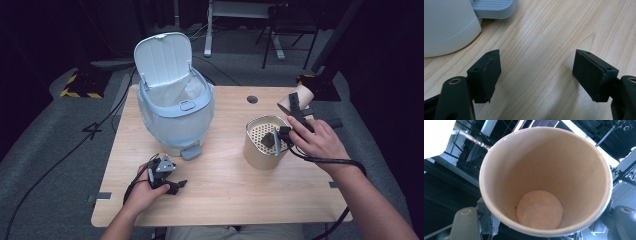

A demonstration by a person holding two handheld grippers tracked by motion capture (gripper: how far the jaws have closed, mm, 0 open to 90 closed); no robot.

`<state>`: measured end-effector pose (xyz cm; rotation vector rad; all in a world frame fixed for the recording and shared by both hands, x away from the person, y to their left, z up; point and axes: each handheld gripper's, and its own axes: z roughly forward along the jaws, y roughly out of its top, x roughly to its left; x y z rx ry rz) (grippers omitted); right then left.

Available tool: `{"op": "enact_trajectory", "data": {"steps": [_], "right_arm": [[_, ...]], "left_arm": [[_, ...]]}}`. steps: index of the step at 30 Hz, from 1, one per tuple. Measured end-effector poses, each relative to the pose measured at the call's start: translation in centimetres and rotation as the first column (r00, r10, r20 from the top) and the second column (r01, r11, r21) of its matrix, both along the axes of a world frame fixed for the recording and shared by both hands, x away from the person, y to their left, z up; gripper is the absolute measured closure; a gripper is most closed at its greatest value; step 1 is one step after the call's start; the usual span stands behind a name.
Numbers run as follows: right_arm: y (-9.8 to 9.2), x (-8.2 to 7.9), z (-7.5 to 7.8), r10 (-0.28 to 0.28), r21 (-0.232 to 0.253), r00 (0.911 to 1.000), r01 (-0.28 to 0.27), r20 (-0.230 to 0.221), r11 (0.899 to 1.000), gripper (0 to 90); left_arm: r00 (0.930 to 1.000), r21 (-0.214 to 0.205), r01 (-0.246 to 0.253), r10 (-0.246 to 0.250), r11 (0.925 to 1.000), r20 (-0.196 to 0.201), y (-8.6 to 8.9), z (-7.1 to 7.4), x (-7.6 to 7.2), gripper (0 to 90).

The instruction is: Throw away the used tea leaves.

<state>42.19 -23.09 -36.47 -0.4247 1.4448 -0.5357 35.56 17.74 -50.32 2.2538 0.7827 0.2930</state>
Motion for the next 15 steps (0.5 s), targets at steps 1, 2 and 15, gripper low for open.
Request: {"op": "enact_trajectory", "data": {"steps": [1,2,15], "right_arm": [[0.0,0.0,0.0,0.0,0.0,1.0,0.0,0.0,1.0,29.3],[0.05,-0.03,-0.11,0.004,-0.029,0.9999,-0.003,0.017,1.0,29.2],[0.46,-0.52,-0.49,0.045,-0.142,0.9917,-0.027,0.121,0.989,28.9]], "left_arm": [[1.0,0.0,0.0,0.0,1.0,0.0,0.0,0.0,0.0,23.7],[1.0,0.0,0.0,0.0,1.0,0.0,0.0,0.0,0.0,23.7],[1.0,0.0,0.002,-0.002,1.0,-0.001,-0.03,0.0,0.06,23.7]]}}
